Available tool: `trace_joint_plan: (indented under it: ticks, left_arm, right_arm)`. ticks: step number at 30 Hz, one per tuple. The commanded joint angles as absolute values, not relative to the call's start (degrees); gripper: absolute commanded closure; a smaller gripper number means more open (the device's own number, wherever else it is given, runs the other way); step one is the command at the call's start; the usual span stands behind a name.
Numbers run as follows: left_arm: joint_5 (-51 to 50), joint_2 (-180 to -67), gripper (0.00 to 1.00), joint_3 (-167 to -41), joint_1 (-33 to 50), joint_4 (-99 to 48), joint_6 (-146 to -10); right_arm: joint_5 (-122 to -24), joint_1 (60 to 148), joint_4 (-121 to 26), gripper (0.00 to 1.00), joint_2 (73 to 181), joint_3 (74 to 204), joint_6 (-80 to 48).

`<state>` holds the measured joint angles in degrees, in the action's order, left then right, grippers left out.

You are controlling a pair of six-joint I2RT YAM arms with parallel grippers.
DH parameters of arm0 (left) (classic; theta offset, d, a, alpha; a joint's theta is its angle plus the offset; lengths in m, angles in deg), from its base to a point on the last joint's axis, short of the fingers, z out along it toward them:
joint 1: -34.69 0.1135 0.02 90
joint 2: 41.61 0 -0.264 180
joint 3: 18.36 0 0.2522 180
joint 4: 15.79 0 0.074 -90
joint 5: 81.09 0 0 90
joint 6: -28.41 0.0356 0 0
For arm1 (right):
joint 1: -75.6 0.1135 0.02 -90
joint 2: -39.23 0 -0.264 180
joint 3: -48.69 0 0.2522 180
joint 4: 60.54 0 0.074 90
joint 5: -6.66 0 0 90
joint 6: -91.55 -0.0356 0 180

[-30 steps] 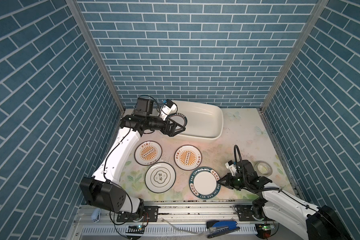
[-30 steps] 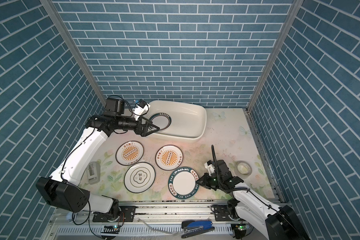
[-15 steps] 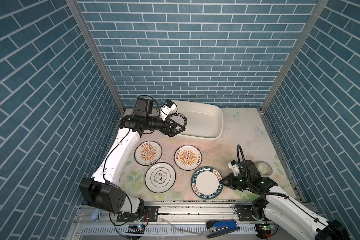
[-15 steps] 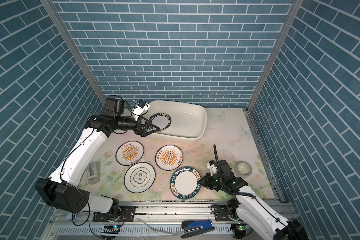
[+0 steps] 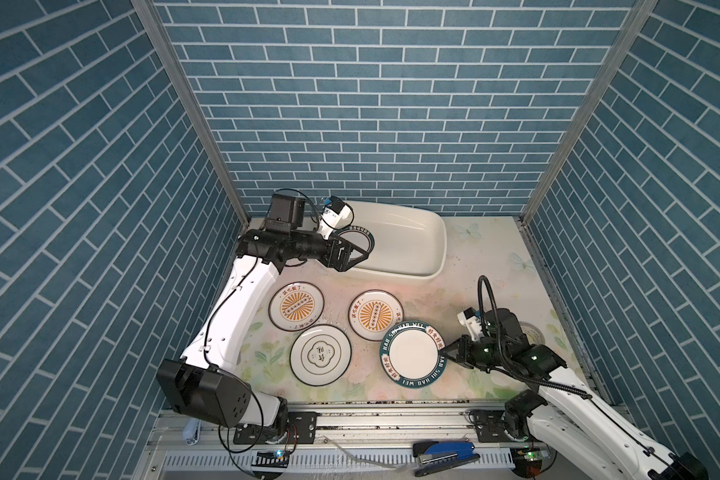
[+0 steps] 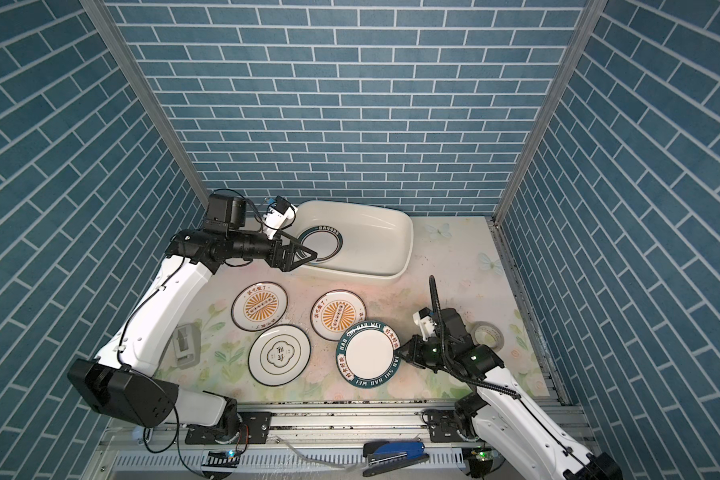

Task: Place the plates into the plastic bin on the countertop
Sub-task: 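Close the right gripper on the plate rim and lift the plate, then carry the teal-rimmed plate over the white bin with the right gripper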

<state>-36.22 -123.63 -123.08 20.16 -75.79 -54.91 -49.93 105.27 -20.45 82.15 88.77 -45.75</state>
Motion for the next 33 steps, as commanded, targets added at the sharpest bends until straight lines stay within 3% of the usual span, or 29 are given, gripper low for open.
trace_joint_plan:
  ticks: [1, 10, 21, 33]
  left_arm:
    - [-31.99, -121.77, 0.00, -124.62, 20.66, -77.08, -53.66]
    - [-25.70, -121.85, 0.00, -127.68, 26.99, -78.47, -54.00]
    - [-27.86, -120.47, 0.00, -123.61, 30.38, -75.29, -55.73]
    - [-32.36, -122.02, 0.00, -123.15, 30.38, -74.11, -57.80]
  right_arm:
    - [-49.52, 104.97, -18.73, 1.00, 84.80, 94.80, -42.78]
    - [-46.80, 100.72, -18.21, 1.00, 100.47, 112.35, -37.27]
    - [-41.78, 91.83, -23.21, 1.00, 121.64, 131.74, -33.57]
    - [-53.60, 89.75, -30.56, 1.00, 142.90, 147.41, -33.74]
